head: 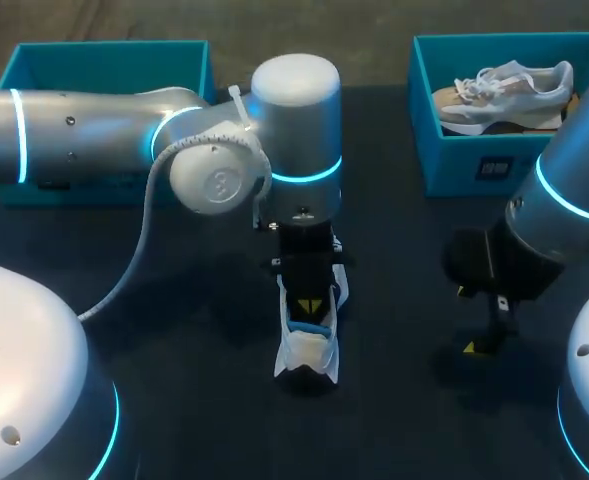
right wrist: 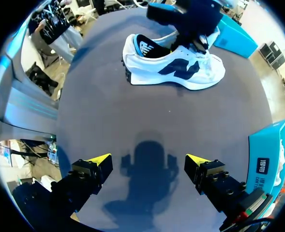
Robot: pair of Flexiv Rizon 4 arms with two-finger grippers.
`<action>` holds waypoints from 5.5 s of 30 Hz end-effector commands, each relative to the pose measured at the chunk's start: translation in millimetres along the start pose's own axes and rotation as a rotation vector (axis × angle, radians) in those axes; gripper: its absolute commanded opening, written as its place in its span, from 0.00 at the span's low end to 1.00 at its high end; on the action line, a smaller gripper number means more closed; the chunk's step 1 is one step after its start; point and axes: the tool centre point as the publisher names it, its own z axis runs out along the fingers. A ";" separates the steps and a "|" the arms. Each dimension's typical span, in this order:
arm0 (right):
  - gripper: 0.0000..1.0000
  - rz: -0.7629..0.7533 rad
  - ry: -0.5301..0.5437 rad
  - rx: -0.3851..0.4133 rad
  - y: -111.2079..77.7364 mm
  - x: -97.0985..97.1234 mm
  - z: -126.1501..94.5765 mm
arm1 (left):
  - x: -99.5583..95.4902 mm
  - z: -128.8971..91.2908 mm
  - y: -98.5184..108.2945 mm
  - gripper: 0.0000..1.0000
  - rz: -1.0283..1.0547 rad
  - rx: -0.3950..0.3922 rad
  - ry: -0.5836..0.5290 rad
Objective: Take the shoe out of the shoebox, open the shoe tongue, remove and reinsert the insole, then place the shoe into the shoebox
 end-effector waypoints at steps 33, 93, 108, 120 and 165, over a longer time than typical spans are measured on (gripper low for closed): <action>1.00 0.000 -0.003 -0.001 -0.5 1.9 0.0 | 20.4 34.3 17.3 0.00 -0.009 -0.065 0.057; 1.00 0.000 -0.003 -0.001 -0.5 1.9 0.0 | 25.7 -61.2 -47.6 0.00 0.115 0.097 0.075; 1.00 0.000 -0.003 -0.001 -0.5 1.9 0.0 | 30.0 -44.0 -47.0 0.00 0.151 0.103 0.102; 1.00 0.000 -0.003 -0.001 -0.5 1.9 0.0 | 23.3 -20.0 -44.0 0.00 0.122 0.115 0.108; 1.00 0.000 -0.003 -0.001 -0.5 1.9 0.0 | 9.1 -54.3 -53.6 0.00 0.199 0.097 0.114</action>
